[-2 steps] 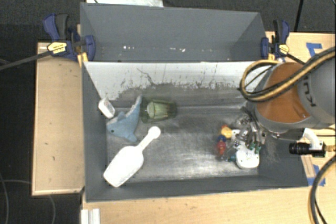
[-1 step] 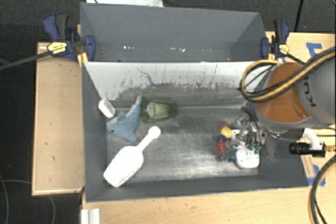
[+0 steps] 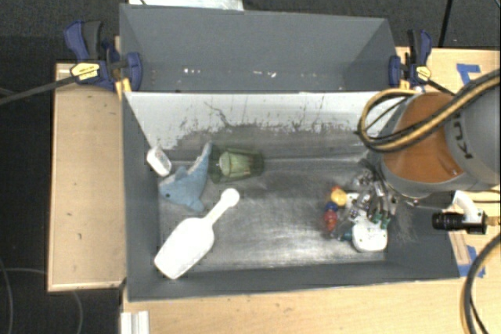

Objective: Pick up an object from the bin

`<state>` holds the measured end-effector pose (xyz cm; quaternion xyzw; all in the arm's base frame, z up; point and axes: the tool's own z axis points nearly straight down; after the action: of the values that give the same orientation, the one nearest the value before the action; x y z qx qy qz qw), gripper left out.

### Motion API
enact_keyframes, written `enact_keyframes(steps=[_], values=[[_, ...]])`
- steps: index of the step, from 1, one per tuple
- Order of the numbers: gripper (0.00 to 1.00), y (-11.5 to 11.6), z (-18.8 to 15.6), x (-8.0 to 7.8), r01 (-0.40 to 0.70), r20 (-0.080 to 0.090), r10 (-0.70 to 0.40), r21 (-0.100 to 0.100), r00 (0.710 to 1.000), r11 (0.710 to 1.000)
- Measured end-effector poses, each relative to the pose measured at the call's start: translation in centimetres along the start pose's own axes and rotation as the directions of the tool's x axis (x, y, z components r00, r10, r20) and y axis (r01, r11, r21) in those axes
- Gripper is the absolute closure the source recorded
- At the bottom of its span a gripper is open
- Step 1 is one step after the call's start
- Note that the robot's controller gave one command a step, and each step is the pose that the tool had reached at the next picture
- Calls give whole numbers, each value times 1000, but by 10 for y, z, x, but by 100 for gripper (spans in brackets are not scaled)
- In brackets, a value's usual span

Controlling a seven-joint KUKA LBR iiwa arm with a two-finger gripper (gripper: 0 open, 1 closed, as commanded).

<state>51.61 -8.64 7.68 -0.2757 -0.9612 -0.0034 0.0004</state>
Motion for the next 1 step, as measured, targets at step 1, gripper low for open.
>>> enact_keyframes(steps=[1], values=[[100,0,-10,1,1,0,-1,3,1000,1000]])
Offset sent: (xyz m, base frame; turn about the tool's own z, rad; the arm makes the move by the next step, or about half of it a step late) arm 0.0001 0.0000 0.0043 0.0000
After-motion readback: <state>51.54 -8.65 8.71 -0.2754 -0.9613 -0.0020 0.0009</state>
